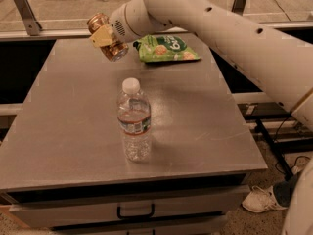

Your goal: Place orange can upright

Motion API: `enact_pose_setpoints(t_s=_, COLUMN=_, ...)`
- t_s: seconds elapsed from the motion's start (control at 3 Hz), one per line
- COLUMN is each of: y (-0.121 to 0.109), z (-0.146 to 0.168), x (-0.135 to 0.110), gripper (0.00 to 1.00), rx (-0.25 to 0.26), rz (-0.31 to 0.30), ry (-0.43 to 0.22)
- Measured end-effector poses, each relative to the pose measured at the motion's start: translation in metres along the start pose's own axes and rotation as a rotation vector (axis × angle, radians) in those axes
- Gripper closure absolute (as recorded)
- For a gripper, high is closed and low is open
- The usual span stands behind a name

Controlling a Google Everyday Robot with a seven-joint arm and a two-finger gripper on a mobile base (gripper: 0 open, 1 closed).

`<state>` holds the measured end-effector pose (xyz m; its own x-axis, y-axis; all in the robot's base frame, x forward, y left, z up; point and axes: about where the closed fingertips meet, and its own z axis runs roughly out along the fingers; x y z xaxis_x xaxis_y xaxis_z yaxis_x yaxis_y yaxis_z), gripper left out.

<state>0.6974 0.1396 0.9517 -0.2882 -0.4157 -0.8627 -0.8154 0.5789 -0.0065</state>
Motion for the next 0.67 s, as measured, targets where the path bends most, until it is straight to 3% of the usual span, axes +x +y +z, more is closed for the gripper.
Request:
enact_pose_setpoints(t_s=0.33, y=0.0, z=0.003, x=0.001, gripper=1.0, rx=-0.011, rz=0.001, ry=0.004)
enact_pose_setpoints(t_s=0.67, y=-0.017, z=-0.012, x=0.009, gripper=1.0, rx=-0.055, rz=0.018, ry=-0.03)
